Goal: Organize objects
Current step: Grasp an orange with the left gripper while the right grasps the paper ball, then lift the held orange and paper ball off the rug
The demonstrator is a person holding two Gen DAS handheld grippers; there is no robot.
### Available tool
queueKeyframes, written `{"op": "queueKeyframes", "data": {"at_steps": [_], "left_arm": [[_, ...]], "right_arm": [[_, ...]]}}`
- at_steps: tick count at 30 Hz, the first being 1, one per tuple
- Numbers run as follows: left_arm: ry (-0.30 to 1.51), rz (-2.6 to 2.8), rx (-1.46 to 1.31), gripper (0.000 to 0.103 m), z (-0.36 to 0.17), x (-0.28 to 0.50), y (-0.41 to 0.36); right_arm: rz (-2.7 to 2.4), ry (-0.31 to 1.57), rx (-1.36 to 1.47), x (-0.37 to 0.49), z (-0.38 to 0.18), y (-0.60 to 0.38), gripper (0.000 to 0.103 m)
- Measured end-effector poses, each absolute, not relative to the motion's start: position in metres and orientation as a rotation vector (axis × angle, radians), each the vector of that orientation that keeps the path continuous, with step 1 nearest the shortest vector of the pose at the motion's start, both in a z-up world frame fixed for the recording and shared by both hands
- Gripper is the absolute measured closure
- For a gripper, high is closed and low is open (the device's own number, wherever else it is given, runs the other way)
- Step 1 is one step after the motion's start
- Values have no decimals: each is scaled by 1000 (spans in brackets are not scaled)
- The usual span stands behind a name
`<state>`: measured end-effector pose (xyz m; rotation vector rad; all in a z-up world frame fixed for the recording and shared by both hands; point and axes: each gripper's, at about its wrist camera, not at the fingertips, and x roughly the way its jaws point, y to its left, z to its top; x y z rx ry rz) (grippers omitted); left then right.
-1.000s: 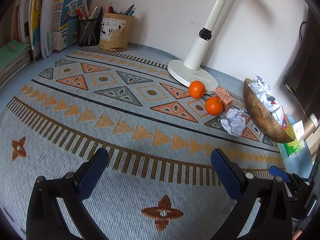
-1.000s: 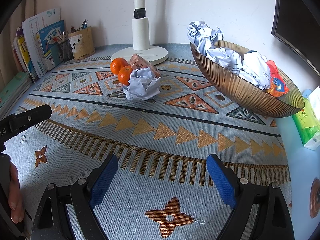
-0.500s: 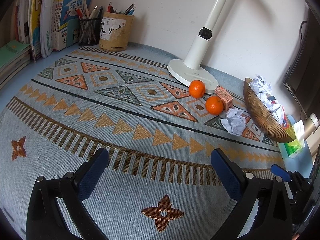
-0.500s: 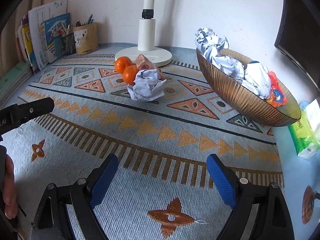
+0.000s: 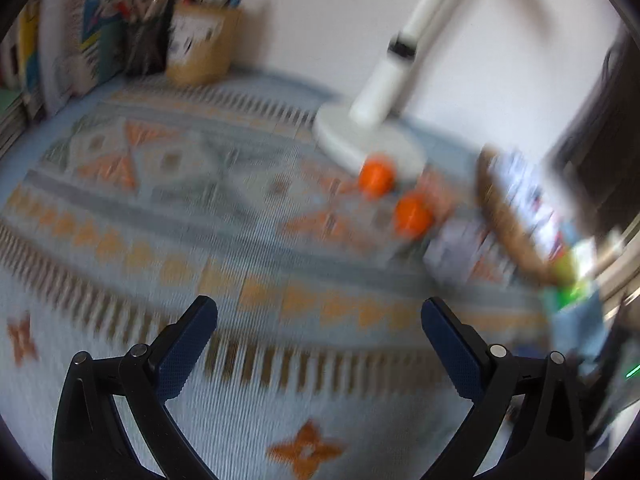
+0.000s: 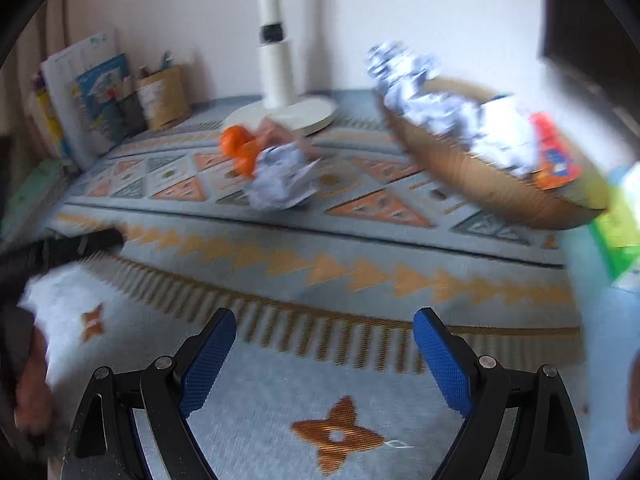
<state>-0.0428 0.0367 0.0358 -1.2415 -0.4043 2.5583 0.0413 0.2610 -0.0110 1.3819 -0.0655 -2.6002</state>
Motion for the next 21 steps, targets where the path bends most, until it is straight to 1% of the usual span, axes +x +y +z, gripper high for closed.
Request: {"op": "queueKeyframes", "data": {"at_steps": [1, 4, 6, 7, 9, 10, 12, 13, 14, 15, 16, 17, 18, 20, 21], "left_arm": [[-416, 2543, -1227, 1, 44, -54, 38], [-342, 2501, -1207, 1, 55, -94, 55], [-257, 2497, -1216, 2, 49, -115, 74], [-232, 2476, -1223, 2, 44, -124, 82], [-218, 2445, -1234, 8, 34, -137, 92], [-211, 2437, -1243, 13, 29, -142, 96], [-185, 2417, -1265, 18, 20, -153, 105], [-177, 2410, -1266, 26, 16, -156, 109], [-176, 2405, -1264, 32, 14, -158, 109], [-177, 2400, -1258, 37, 12, -161, 111], [-174, 2391, -1256, 50, 11, -162, 113], [-167, 2377, -1255, 69, 9, -163, 116], [-153, 2368, -1246, 71, 7, -164, 118], [-119, 2397, -1223, 72, 8, -157, 118], [-113, 2401, -1221, 72, 9, -153, 115]], "right_arm": [[-2546, -131, 1420, 35, -9, 264, 14], [-2479, -257, 1413, 11, 13, 266, 14], [-2494, -281, 1352, -6, 25, 264, 14], [-2516, -251, 1330, -15, 28, 260, 14], [-2551, -173, 1337, -34, 22, 249, 14], [-2549, -157, 1353, -44, 16, 245, 14], [-2537, -188, 1349, -58, 6, 241, 14], [-2537, -202, 1348, -62, 4, 240, 15], [-2540, -213, 1340, -65, 1, 239, 19], [-2544, -216, 1327, -68, -1, 238, 26], [-2543, -210, 1322, -71, -3, 237, 31], [-2532, -196, 1334, -73, -7, 234, 47], [-2534, -188, 1325, -73, -8, 233, 53], [-2556, -180, 1279, -68, -3, 233, 57], [-2559, -179, 1266, -62, 1, 235, 57]]}}
